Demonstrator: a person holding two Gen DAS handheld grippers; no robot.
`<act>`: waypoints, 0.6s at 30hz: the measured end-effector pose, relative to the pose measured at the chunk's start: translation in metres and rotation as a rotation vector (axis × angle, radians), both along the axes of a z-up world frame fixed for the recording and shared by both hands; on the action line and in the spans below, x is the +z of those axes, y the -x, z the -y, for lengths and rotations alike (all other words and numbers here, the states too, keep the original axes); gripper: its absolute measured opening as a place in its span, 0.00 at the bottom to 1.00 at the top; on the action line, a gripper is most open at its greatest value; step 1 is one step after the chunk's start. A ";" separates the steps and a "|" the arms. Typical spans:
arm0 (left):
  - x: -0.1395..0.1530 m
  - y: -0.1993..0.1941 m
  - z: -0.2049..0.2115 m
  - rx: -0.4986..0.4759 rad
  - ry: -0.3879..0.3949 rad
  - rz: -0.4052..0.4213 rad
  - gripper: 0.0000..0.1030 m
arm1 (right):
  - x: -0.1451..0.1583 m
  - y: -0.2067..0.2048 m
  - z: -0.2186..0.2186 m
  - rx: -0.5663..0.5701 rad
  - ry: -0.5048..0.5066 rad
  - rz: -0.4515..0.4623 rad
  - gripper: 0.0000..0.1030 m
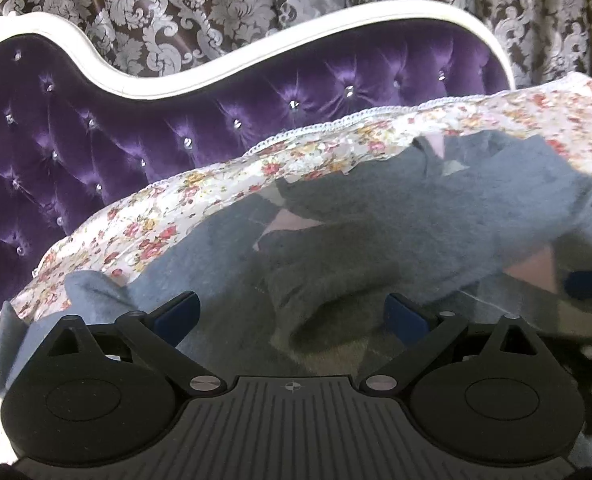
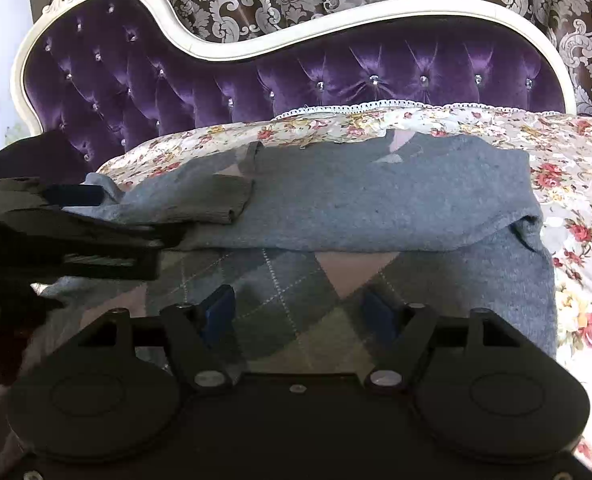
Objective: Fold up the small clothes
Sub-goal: 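Lay the folded sleeve flat and open the right gripper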
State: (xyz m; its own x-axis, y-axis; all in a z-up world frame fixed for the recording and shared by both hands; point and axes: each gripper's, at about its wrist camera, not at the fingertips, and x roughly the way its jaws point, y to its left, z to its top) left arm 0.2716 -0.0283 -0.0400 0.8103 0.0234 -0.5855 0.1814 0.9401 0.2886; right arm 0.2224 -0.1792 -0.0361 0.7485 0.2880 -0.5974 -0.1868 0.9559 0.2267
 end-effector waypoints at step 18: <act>0.010 -0.011 -0.084 0.332 0.155 -0.054 0.88 | -0.002 0.002 0.001 0.002 -0.012 0.000 0.75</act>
